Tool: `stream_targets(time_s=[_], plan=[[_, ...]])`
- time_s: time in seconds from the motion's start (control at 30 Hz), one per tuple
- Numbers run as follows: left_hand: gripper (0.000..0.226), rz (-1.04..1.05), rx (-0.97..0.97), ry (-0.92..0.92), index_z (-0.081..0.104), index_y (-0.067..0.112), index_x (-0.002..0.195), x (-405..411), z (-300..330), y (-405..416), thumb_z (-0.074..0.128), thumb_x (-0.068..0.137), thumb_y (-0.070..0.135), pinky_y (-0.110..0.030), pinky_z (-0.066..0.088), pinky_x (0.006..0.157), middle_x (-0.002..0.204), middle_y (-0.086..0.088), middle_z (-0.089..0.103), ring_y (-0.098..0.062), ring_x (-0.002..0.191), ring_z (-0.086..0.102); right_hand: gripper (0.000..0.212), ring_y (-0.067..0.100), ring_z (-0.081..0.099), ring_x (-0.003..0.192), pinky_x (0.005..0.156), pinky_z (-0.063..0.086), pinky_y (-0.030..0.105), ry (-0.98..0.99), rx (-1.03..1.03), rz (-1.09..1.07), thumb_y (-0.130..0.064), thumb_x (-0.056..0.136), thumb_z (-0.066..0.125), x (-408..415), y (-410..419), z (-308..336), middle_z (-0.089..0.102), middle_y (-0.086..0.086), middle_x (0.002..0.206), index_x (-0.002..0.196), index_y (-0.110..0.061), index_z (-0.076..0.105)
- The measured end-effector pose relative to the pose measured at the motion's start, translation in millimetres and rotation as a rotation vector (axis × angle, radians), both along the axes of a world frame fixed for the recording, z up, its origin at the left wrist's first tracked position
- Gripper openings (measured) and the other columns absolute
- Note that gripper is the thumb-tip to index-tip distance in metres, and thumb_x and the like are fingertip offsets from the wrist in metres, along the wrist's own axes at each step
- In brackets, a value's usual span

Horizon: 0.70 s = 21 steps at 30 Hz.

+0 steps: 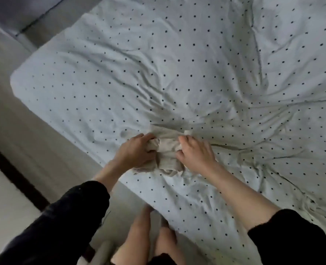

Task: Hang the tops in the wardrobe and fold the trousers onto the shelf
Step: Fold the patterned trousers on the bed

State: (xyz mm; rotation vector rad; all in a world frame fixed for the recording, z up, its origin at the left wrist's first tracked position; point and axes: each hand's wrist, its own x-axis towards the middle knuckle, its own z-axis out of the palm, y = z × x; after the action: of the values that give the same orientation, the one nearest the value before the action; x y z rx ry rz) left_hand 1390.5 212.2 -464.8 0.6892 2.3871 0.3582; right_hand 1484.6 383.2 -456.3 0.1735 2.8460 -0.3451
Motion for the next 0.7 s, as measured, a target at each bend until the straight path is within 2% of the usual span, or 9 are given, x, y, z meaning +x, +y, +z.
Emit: stream_targets(time_s=[0.07, 0.17, 0.3, 0.43, 0.6, 0.7], plan=[[0.048, 0.118, 0.05, -0.047, 0.051, 0.029, 0.123, 18.7, 2.7, -36.0, 0.063, 0.077, 0.032, -0.035, 0.047, 0.077, 0.111, -0.002, 0.061, -0.027, 0.099, 0.058, 0.038, 0.029, 0.054, 0.11, 0.082, 0.038, 0.037, -0.12, -0.017, 0.109, -0.033, 0.091, 0.045, -5.8, -20.2, 11.2, 0.058, 0.01, 0.12, 0.121, -0.009, 0.045], [0.044, 0.294, 0.08, -0.086, 0.052, 0.029, 0.119, 34.1, 7.6, -85.9, 0.061, 0.076, 0.029, -0.029, 0.041, 0.07, 0.107, -0.001, 0.062, -0.025, 0.095, 0.058, 0.036, 0.027, 0.05, 0.114, 0.09, 0.036, 0.038, -0.193, -0.047, 0.206, -0.032, 0.091, 0.042, -24.1, -63.5, 23.0, 0.056, 0.01, 0.123, 0.121, -0.011, 0.043], [0.041, 0.457, 0.096, -0.067, 0.053, 0.029, 0.117, 22.9, 22.9, -156.8, 0.059, 0.076, 0.026, -0.028, 0.037, 0.068, 0.108, 0.0, 0.063, -0.027, 0.096, 0.059, 0.036, 0.029, 0.054, 0.11, 0.085, 0.038, 0.037, -0.241, -0.037, 0.306, -0.03, 0.09, 0.042, -62.4, -134.5, 36.8, 0.058, 0.01, 0.121, 0.12, -0.011, 0.044], [0.041, 0.592, 0.163, -0.06, 0.055, 0.031, 0.113, -10.0, 40.8, -245.3, 0.056, 0.073, 0.034, -0.03, 0.043, 0.071, 0.106, 0.003, 0.066, -0.026, 0.098, 0.06, 0.037, 0.028, 0.055, 0.107, 0.083, 0.039, 0.035, -0.239, -0.03, 0.407, -0.032, 0.089, 0.043, -118.1, -218.1, 60.2, 0.059, 0.01, 0.118, 0.12, -0.011, 0.046], [0.041, 0.707, 0.236, -0.016, 0.056, 0.03, 0.108, -95.6, 68.8, -365.5, 0.052, 0.069, 0.041, -0.036, 0.049, 0.078, 0.103, 0.004, 0.066, -0.025, 0.097, 0.061, 0.032, 0.028, 0.054, 0.106, 0.081, 0.038, 0.034, -0.162, -0.043, 0.544, -0.031, 0.089, 0.045, -231.4, -336.7, 91.8, 0.059, 0.011, 0.117, 0.113, -0.011, 0.048], [0.047, 0.748, 0.242, 0.07, 0.054, 0.03, 0.109, -162.1, 90.2, -429.1, 0.047, 0.065, 0.044, -0.037, 0.05, 0.08, 0.103, 0.003, 0.065, -0.025, 0.095, 0.061, 0.029, 0.027, 0.053, 0.107, 0.074, 0.029, 0.032, -0.076, -0.07, 0.564, -0.03, 0.087, 0.046, -301.0, -402.3, 109.4, 0.059, 0.009, 0.115, 0.109, -0.011, 0.049]])
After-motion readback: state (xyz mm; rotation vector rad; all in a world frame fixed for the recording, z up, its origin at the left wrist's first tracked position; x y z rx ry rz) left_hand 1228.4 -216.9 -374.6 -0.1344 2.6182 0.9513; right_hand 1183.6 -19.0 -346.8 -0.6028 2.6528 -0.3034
